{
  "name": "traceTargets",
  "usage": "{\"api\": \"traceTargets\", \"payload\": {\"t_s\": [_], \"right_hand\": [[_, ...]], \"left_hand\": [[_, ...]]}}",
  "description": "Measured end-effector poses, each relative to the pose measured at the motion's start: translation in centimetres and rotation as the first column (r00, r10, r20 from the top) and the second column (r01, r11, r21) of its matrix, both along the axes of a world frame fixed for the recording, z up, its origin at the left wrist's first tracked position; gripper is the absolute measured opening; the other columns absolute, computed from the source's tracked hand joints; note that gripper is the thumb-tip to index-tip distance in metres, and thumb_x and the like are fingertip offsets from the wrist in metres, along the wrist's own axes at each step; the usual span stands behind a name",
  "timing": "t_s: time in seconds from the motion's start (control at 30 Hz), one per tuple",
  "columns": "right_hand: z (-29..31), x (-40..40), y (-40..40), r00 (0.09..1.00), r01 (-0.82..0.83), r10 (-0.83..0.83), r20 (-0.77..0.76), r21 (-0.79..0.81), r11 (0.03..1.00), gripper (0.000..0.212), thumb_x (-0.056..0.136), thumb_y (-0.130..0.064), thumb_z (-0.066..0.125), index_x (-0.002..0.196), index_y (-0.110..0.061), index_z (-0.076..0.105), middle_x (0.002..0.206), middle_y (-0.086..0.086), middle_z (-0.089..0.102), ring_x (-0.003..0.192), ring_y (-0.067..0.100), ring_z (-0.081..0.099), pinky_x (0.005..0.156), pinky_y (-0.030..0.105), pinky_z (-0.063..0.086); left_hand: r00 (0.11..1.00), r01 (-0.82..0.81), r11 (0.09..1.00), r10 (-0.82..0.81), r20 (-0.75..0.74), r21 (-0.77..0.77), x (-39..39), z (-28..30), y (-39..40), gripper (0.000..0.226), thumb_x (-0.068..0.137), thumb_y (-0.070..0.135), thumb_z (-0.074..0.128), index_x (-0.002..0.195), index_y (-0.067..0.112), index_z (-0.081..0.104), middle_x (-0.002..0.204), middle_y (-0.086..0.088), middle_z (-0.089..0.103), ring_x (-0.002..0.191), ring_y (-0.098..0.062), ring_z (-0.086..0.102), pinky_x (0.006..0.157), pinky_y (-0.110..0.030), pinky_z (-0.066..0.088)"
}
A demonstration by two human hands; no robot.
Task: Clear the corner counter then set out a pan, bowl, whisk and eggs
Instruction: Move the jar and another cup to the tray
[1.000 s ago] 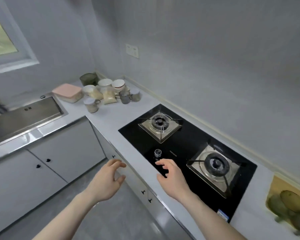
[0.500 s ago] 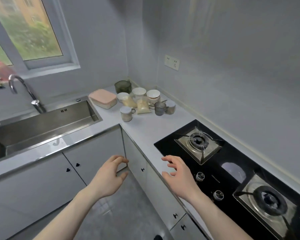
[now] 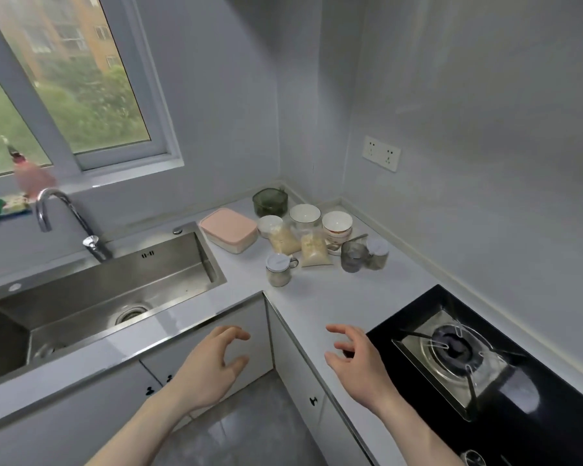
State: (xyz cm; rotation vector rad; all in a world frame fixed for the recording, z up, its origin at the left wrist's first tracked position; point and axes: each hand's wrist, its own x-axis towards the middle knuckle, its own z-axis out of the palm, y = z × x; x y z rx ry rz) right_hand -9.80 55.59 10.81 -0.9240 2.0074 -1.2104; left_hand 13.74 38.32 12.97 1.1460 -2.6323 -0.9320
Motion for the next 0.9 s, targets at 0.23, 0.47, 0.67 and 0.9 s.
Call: {"api": "traceTargets", "payload": {"t_s": [0.23, 0.47, 0.67, 0.9], "right_hand": [[-0.3, -3.8, -7.8, 1.000, 0.000, 0.000, -0.014, 0.044, 0.999, 0.037, 0.092, -0.018, 0.065, 0.120, -0.041, 0.057, 0.124, -0.023, 0.050, 0.112, -0.003, 0.057, 0.076, 0.012, 0.049], [-1.4, -7.0, -12.9, 0.995, 0.090, -0.086, -0.054, 0.095, 0.991, 0.040, 0.091, -0.016, 0.064, 0.122, -0.040, 0.057, 0.122, -0.022, 0.050, 0.110, -0.003, 0.056, 0.083, 0.019, 0.053], [-3.8, -9.4, -18.5, 0.971, 0.237, -0.232, -0.051, 0.131, 0.963, 0.041, 0.090, -0.018, 0.063, 0.122, -0.043, 0.057, 0.126, -0.024, 0.049, 0.109, -0.002, 0.058, 0.079, 0.019, 0.053], [-6.2, -13.5, -25.0, 0.935, 0.354, -0.326, -0.142, 0.278, 0.893, 0.046, 0.089, -0.016, 0.065, 0.132, -0.028, 0.054, 0.131, -0.011, 0.040, 0.120, 0.016, 0.057, 0.090, 0.022, 0.049]], "left_hand": [[0.998, -0.049, 0.998, 0.051, -0.044, 0.039, -2.2, -0.6, -8.2, 0.029, 0.093, 0.029, 0.067, 0.120, 0.038, 0.060, 0.129, 0.020, 0.053, 0.116, -0.004, 0.056, 0.099, -0.024, 0.045], [0.999, 0.021, 0.996, -0.019, -0.027, 0.088, -7.4, -2.1, -16.3, 0.029, 0.093, 0.030, 0.066, 0.120, 0.038, 0.060, 0.130, 0.019, 0.053, 0.117, -0.006, 0.055, 0.100, -0.029, 0.047], [0.980, 0.195, 0.977, -0.197, 0.012, 0.088, -13.9, -3.8, -24.9, 0.030, 0.095, 0.035, 0.064, 0.122, 0.041, 0.055, 0.135, 0.017, 0.049, 0.120, -0.009, 0.055, 0.101, -0.030, 0.046], [0.841, 0.474, 0.880, -0.459, 0.288, 0.018, -22.0, -7.5, -29.3, 0.077, 0.088, 0.040, 0.060, 0.155, 0.024, 0.025, 0.159, 0.003, 0.022, 0.140, -0.025, 0.035, 0.114, -0.034, 0.035]]}}
